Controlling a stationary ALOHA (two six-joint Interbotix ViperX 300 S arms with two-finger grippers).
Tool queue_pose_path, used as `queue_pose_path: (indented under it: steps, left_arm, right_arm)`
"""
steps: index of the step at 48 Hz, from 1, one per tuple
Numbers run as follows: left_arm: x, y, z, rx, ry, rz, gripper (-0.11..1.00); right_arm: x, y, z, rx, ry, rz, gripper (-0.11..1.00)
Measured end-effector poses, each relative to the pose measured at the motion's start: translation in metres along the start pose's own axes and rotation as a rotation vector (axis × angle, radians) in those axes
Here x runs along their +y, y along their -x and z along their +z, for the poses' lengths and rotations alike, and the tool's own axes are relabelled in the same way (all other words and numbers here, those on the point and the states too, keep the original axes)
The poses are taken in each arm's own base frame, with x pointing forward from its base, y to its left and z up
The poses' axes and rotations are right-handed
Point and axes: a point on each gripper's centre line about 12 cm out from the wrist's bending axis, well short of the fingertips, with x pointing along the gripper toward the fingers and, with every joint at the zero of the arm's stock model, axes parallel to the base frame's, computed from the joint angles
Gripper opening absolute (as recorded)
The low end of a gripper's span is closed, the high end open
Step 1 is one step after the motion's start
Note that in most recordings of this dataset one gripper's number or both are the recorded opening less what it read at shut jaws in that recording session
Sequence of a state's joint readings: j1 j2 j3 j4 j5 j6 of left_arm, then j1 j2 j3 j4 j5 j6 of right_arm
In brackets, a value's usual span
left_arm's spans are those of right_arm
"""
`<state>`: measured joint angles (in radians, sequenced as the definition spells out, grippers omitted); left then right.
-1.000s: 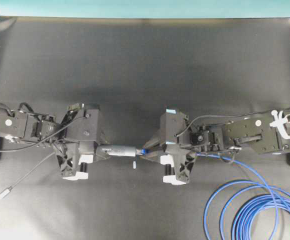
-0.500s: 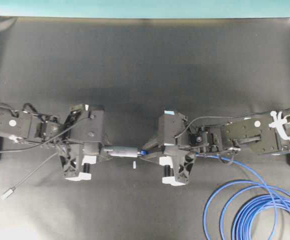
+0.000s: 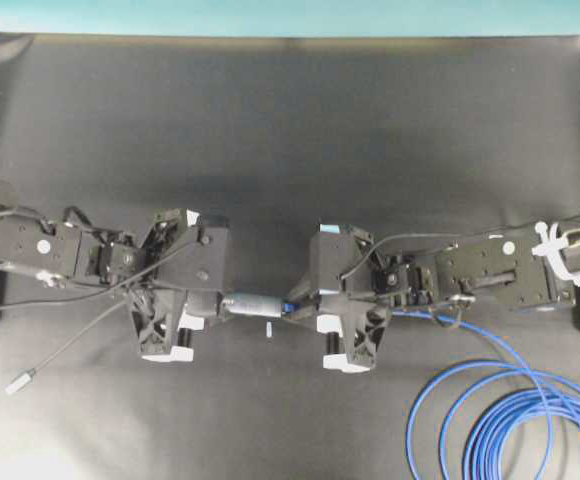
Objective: Insert the LAN cable into the hub.
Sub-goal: 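Push the blue LAN plug with the right gripper into the hub's port, then open both grippers, lower the connected hub, and retract both arms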
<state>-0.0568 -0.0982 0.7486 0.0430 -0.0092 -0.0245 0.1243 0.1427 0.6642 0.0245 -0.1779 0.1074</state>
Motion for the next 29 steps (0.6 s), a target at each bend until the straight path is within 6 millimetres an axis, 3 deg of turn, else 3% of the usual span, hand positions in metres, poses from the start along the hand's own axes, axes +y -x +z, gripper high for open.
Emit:
queue_pose_path:
  steps: [20, 23, 29]
  left_arm:
    - [-0.0015, 0.0001, -0.0052, 0.044, -0.006, -0.003, 0.28]
    - [-0.0015, 0.0001, -0.0058, 0.049, -0.006, -0.002, 0.28]
    - [-0.002, 0.0002, -0.0065, 0.055, -0.007, -0.004, 0.28]
  right_arm:
    - [-0.0009, -0.0006, 0.0011, 0.052, -0.002, -0.007, 0.15]
    - [-0.0015, -0.0006, 0.001, 0.053, -0.003, -0.009, 0.28]
    - [-0.0027, -0.0002, 0.0013, 0.054, -0.012, -0.012, 0.66]
